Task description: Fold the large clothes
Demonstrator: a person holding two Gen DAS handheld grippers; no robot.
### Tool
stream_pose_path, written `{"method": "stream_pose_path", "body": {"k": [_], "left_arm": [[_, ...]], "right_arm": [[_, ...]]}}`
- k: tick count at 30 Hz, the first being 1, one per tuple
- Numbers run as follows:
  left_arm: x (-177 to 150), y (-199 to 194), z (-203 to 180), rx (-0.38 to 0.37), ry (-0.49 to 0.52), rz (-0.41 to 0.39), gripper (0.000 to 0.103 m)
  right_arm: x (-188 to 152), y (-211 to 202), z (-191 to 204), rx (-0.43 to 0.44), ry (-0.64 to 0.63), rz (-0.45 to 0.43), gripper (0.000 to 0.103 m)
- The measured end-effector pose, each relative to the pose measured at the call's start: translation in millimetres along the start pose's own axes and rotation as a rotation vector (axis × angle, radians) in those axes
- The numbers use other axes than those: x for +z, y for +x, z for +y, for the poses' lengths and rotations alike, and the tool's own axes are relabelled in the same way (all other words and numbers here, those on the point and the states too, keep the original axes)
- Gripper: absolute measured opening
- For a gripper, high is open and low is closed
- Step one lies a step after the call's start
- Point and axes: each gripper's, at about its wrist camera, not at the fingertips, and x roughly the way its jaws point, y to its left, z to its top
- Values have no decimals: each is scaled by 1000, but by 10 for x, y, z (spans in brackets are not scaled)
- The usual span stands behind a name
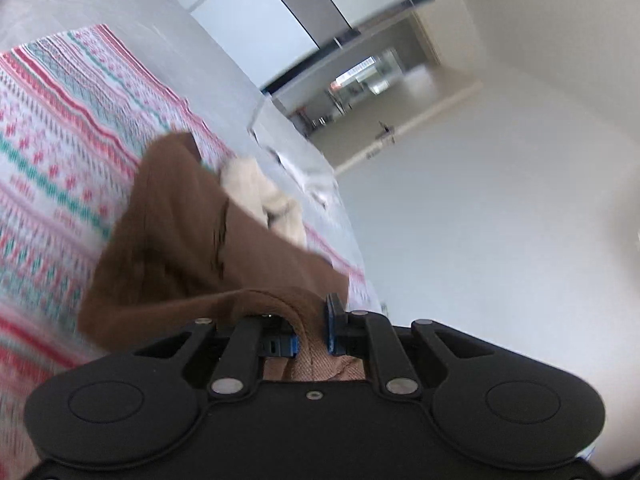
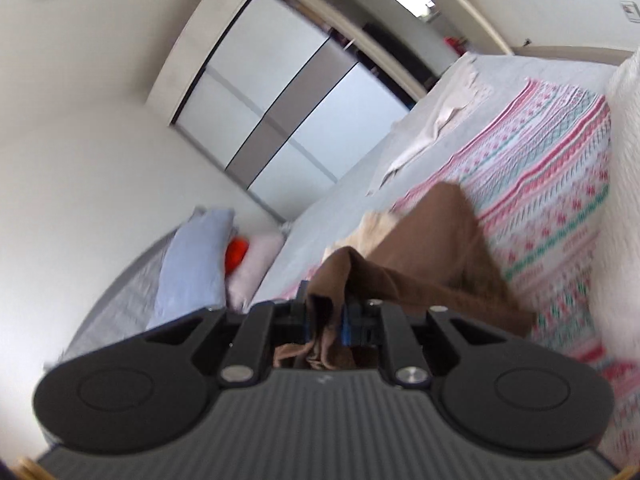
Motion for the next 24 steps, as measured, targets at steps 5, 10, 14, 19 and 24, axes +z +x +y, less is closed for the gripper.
{"method": "stream_pose_path", "body": {"k": [5,10,14,19,24], "left_arm": [[551,471,246,66,-92,-67,13],[917,878,655,140,-138,-79,13],[1074,1388,965,240,-119,-37,18],[1102,1806,1327,391,-106,93,18],[1217,1455,1327,220,-115,135,24]], "right_arm": [[379,554,-230,-65,97,-49,13],[615,1229,-552,-140,168,-53,13],[642,1881,-835,-205,198,1,13],[506,2355,-1317,-295,296,42,20],[615,2099,-1632,-146,380,-31,65]]}}
